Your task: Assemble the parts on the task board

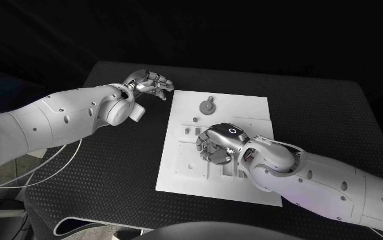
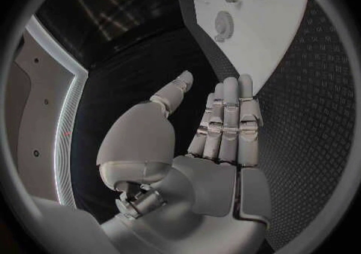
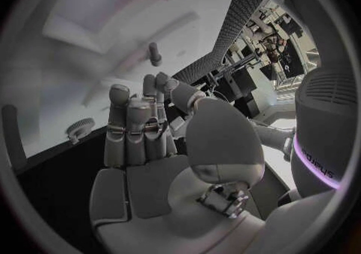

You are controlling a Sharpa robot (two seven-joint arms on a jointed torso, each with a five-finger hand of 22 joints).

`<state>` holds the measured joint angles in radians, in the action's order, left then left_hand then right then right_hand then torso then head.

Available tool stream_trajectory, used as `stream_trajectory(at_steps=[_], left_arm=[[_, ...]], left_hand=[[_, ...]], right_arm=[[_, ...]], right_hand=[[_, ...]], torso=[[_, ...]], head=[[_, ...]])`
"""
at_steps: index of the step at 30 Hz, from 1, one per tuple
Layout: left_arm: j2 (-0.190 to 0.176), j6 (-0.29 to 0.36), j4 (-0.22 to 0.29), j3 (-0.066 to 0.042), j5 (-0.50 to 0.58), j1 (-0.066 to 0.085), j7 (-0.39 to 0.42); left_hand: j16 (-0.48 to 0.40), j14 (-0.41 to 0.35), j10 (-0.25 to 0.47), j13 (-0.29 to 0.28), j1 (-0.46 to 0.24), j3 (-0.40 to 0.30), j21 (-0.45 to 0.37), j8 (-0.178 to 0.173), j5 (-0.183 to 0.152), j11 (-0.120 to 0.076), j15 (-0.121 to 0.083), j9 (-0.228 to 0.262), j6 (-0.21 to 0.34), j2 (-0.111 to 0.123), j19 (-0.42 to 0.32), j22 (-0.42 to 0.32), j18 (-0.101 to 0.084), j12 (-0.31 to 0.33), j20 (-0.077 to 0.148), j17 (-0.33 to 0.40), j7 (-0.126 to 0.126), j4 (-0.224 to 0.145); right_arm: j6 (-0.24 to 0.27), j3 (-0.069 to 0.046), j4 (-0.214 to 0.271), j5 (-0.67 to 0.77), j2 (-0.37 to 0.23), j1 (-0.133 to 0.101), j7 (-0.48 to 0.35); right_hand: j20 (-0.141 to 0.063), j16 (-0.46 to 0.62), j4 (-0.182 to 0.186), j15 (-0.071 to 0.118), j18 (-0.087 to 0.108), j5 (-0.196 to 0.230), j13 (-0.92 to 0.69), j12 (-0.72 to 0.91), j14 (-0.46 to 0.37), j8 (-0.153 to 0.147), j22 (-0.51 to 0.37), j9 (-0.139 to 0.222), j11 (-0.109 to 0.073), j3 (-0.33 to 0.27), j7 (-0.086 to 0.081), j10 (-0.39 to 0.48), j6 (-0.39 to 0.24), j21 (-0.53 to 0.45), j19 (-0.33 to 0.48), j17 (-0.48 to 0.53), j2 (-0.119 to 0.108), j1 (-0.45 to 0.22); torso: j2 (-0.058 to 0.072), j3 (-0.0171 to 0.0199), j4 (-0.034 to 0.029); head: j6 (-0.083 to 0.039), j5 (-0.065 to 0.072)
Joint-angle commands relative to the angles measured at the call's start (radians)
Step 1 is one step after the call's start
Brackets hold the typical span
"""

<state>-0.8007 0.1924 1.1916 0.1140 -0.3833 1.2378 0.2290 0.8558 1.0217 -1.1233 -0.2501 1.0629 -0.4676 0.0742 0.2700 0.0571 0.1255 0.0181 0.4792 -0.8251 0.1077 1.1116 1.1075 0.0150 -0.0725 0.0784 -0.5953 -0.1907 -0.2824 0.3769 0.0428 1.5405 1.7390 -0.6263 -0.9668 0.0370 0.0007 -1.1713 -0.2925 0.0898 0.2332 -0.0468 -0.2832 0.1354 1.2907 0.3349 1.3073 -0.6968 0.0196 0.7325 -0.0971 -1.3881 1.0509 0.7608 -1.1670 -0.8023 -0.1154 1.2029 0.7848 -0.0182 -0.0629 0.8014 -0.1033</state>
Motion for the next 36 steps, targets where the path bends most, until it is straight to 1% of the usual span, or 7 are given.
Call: stream_trajectory(at_steps=[1, 17, 22, 26, 33, 35, 36], left_arm=[[0.0, -0.012, 0.002, -0.001, 0.004, 0.001, 0.007], [-0.001, -0.011, 0.002, -0.001, 0.004, 0.001, 0.007], [-0.001, -0.01, 0.002, -0.001, 0.004, 0.001, 0.007], [-0.003, -0.009, 0.001, -0.001, 0.004, 0.001, 0.007], [-0.004, -0.009, 0.002, -0.001, 0.004, 0.001, 0.006], [-0.004, -0.009, 0.002, -0.001, 0.004, 0.001, 0.006], [-0.004, -0.009, 0.002, -0.001, 0.004, 0.001, 0.006]], left_hand=[[0.005, 0.008, 0.006, -0.002, 0.0, 0.008, -0.005, 0.004, -0.006, 0.002, 0.001, -0.001, -0.001, -0.005, 0.005, -0.001, 0.016, 0.0, 0.001, -0.002, -0.005, 0.0], [0.005, 0.008, 0.006, -0.002, 0.0, 0.008, -0.005, 0.005, -0.006, 0.002, 0.001, -0.001, -0.001, -0.004, 0.005, -0.001, 0.016, 0.0, 0.001, -0.002, -0.005, 0.0], [0.005, 0.008, 0.006, -0.002, 0.0, 0.008, -0.005, 0.005, -0.006, 0.002, 0.001, -0.001, -0.001, -0.005, 0.005, -0.001, 0.016, 0.0, 0.001, -0.002, -0.005, 0.0], [0.005, 0.007, 0.006, -0.002, 0.0, 0.008, -0.005, 0.005, -0.006, 0.002, 0.001, -0.001, -0.001, -0.005, 0.005, -0.001, 0.016, 0.0, 0.001, -0.002, -0.005, 0.0], [0.005, 0.007, 0.006, -0.002, 0.001, 0.008, -0.005, 0.005, -0.006, 0.002, 0.001, -0.001, -0.001, -0.004, 0.005, -0.001, 0.016, 0.0, 0.001, -0.002, -0.005, 0.0], [0.005, 0.007, 0.006, -0.002, 0.001, 0.008, -0.005, 0.005, -0.006, 0.002, 0.001, -0.001, -0.001, -0.004, 0.005, -0.001, 0.016, 0.0, 0.001, -0.002, -0.004, 0.0], [0.005, 0.007, 0.006, -0.002, 0.001, 0.008, -0.005, 0.005, -0.006, 0.002, 0.001, -0.001, -0.001, -0.004, 0.005, -0.001, 0.016, 0.0, 0.001, -0.002, -0.004, 0.0]], right_arm=[[0.001, 0.001, 0.004, 0.006, -0.002, 0.002, -0.01], [0.001, 0.004, 0.003, 0.01, -0.007, 0.002, -0.009], [0.007, 0.004, 0.016, 0.021, -0.018, 0.002, -0.006], [0.005, 0.003, 0.046, 0.029, -0.038, 0.001, 0.003], [-0.017, 0.001, 0.063, 0.024, -0.05, -0.022, 0.008], [-0.031, 0.001, 0.066, 0.024, -0.051, -0.026, 0.01], [-0.035, 0.001, 0.066, 0.024, -0.049, -0.028, 0.01]], right_hand=[[-0.008, 0.001, 0.001, 0.001, 0.029, -0.003, -0.002, 0.001, -0.004, -0.007, 0.018, 0.001, 0.001, 0.006, 0.0, 0.003, -0.002, 0.002, 0.0, 0.001, 0.006, -0.001], [-0.008, 0.002, 0.001, 0.001, 0.029, -0.003, -0.004, 0.001, -0.004, -0.007, 0.018, -0.001, 0.001, 0.006, 0.0, 0.004, -0.002, 0.002, 0.001, 0.001, 0.007, -0.002], [-0.008, 0.002, 0.001, 0.001, 0.029, -0.004, -0.005, 0.001, -0.004, -0.007, 0.018, -0.001, 0.001, 0.006, 0.0, 0.004, -0.002, 0.002, 0.001, 0.001, 0.006, -0.002], [-0.008, 0.002, 0.001, 0.001, 0.029, -0.003, -0.006, 0.0, -0.004, -0.008, 0.018, -0.002, 0.001, 0.005, -0.001, 0.005, -0.003, 0.002, 0.001, 0.001, 0.005, -0.003], [-0.005, 0.004, 0.006, 0.001, 0.029, -0.003, -0.018, 0.002, -0.005, -0.016, 0.017, -0.005, 0.0, 0.001, -0.007, 0.004, -0.013, 0.0, 0.001, 0.003, 0.005, -0.022], [-0.003, 0.004, 0.009, 0.003, 0.029, -0.003, -0.028, 0.008, -0.004, -0.028, 0.017, -0.003, -0.002, -0.008, -0.014, -0.002, -0.031, 0.0, 0.001, 0.002, -0.01, -0.042], [-0.001, 0.004, 0.013, 0.003, 0.029, -0.004, -0.032, 0.009, -0.005, -0.036, 0.017, -0.001, -0.002, -0.018, -0.018, -0.002, -0.044, 0.0, 0.001, 0.003, -0.023, -0.059]], torso=[[0.0, -0.0007, -0.0012], [0.0, -0.0004, -0.0004], [0.0, -0.0004, -0.0009], [-0.001, -0.0008, -0.0009], [0.0, -0.0009, -0.0005], [0.0, -0.001, -0.0003], [0.0, -0.001, -0.0003]], head=[[0.003, -0.003], [0.005, -0.004], [0.005, -0.002], [0.005, -0.002], [0.005, -0.003], [0.005, -0.004], [0.005, -0.004]])
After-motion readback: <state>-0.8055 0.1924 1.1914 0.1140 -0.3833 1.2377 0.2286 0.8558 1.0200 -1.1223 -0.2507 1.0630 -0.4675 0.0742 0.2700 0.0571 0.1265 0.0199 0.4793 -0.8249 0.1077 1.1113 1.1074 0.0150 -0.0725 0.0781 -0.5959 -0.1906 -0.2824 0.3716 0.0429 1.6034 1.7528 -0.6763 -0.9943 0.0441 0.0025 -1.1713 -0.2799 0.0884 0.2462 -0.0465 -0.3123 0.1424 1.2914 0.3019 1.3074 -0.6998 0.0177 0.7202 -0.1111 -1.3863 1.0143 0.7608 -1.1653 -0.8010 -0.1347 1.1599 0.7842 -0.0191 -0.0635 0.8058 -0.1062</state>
